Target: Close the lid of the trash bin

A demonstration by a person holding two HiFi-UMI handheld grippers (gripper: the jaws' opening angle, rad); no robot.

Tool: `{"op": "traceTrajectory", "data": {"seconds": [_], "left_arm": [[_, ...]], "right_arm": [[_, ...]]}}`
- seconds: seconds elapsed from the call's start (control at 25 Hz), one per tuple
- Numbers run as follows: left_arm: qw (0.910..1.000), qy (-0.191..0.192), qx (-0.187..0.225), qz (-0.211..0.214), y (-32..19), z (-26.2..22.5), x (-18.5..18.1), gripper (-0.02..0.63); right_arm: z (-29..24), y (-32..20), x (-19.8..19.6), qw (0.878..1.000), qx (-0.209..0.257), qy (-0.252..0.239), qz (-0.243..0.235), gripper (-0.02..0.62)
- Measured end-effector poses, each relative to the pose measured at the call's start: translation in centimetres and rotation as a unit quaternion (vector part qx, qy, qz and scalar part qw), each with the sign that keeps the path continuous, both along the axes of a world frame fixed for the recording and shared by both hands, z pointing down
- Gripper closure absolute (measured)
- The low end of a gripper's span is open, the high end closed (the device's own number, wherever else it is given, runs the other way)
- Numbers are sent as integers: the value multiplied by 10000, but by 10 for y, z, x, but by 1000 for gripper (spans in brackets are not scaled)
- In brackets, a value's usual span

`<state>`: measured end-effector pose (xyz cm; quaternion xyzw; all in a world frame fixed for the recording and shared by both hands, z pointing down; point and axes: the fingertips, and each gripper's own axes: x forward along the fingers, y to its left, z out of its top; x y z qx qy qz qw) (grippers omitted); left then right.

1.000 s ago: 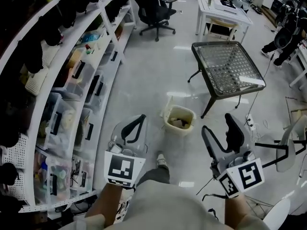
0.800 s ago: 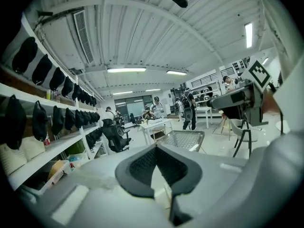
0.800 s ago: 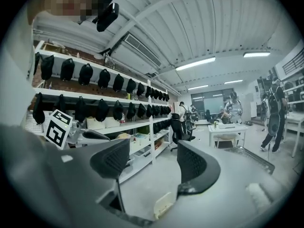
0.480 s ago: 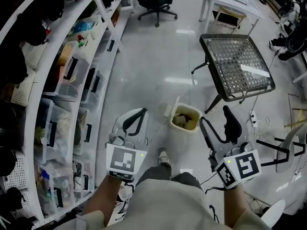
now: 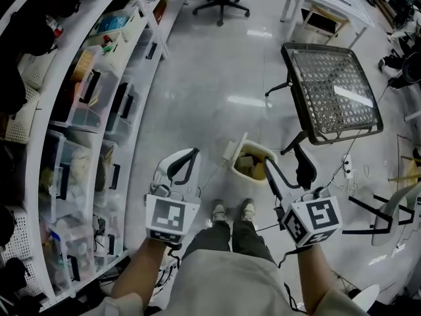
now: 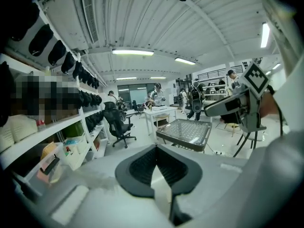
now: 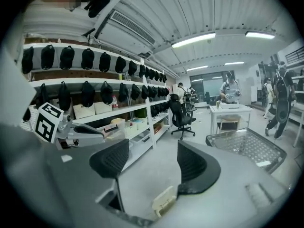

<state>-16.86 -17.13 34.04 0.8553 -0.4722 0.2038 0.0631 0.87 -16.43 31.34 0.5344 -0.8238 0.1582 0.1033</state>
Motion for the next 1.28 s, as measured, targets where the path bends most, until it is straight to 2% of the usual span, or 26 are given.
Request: {"op": "traceTrajectory", "data": {"seconds": [0.28, 0.56, 0.92, 1.28], "left_arm": [[9994, -151, -322, -54, -33, 59, 6, 604], [9972, -93, -704, -228, -60, 130, 8, 604], [9916, -310, -1254, -91, -68, 236, 6, 604], [9830, -329, -1801, -152, -63, 324, 2, 604]], "right_arm": [[86, -55, -15, 9985, -463, 225, -166, 258], [184, -91, -34, 9939, -864, 626, -280, 244], [318, -108, -51, 9783, -1472, 1287, -690, 245], [422, -109, -48, 9644, -2055, 1549, -614, 245]]}}
